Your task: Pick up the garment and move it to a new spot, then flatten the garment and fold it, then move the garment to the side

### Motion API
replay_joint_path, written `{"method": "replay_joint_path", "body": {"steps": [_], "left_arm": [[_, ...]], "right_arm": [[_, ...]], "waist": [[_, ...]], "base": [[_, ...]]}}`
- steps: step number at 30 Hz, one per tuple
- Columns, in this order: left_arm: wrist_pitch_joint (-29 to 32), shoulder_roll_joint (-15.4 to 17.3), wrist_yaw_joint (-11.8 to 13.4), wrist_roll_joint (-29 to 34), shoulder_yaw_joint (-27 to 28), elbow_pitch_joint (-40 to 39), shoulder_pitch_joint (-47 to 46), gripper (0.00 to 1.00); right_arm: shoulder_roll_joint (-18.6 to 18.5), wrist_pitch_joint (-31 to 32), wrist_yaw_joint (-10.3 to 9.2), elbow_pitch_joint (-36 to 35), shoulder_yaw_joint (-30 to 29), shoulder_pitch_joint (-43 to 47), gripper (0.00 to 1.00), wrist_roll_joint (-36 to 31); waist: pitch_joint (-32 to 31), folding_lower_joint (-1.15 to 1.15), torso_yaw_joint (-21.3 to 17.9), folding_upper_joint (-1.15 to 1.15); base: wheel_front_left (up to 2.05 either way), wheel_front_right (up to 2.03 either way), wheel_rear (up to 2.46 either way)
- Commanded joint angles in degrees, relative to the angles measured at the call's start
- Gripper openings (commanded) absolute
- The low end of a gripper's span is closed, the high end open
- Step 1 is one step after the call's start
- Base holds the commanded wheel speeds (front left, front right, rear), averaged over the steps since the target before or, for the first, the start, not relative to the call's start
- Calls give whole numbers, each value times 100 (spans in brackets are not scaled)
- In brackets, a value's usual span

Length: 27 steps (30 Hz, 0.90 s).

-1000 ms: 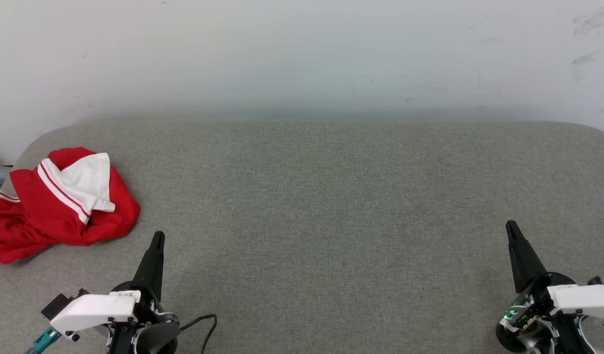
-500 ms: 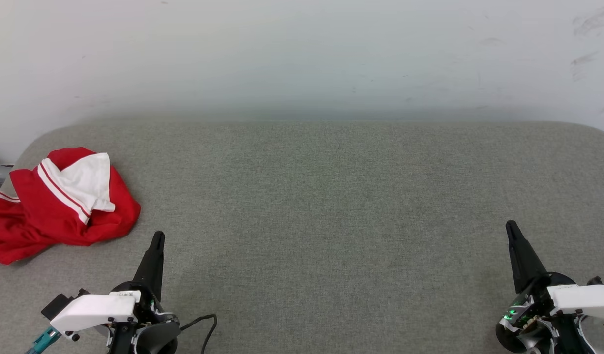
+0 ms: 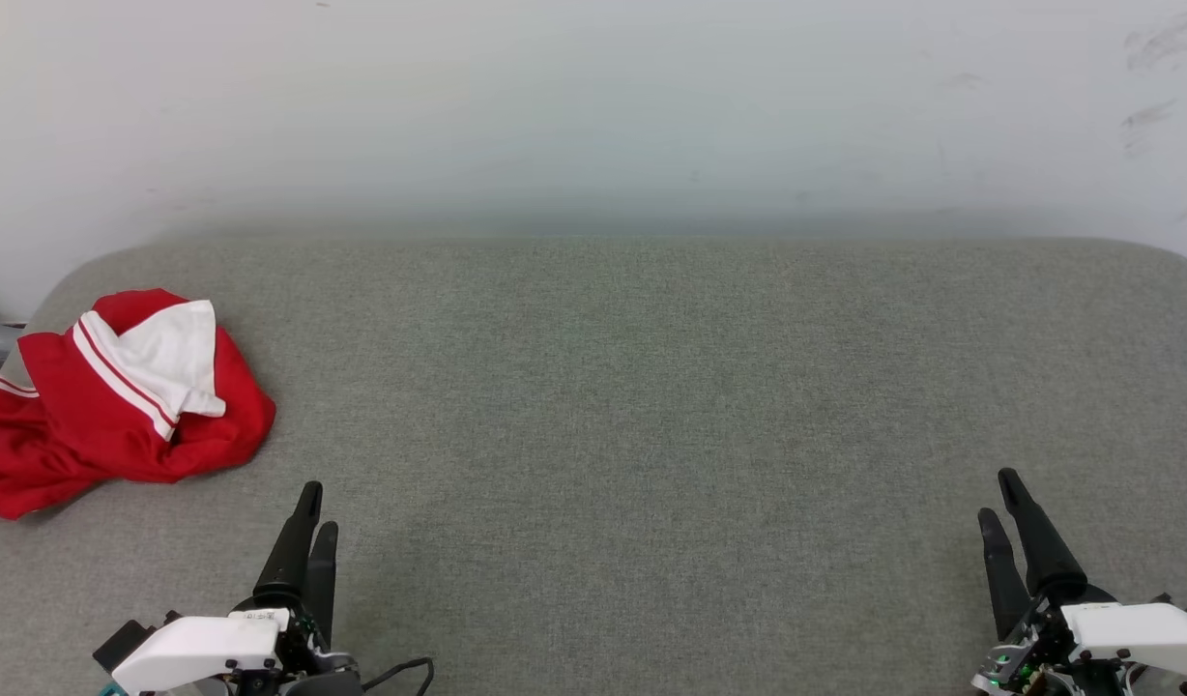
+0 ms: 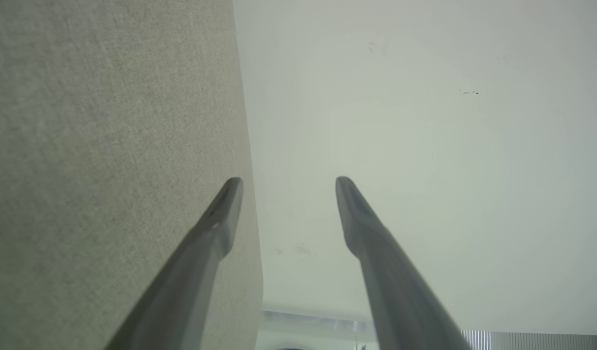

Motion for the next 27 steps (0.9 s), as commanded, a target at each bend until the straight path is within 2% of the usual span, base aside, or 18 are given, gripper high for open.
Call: {"method": "replay_joint_path", "body": {"steps": [1,11,27], "left_arm": [[-69,13,-1,87,-2,-165,-91,100],[-341,16,36,993,62,-371,-91,100],[-720,20,698,2928,-217,-960,-17,100]], "right_arm": [[0,-84,0,-128,18,-98,100,-109],[1,-359,0,-373,20,-56,100,-1120],[3,-742,0,-1037,25,37,100,-3216]], "waist": [[3,0,-1,0],[12,0,-3,0],[20,0,-4,0]], "base": [[0,0,0],[0,0,0],[0,0,0]]}}
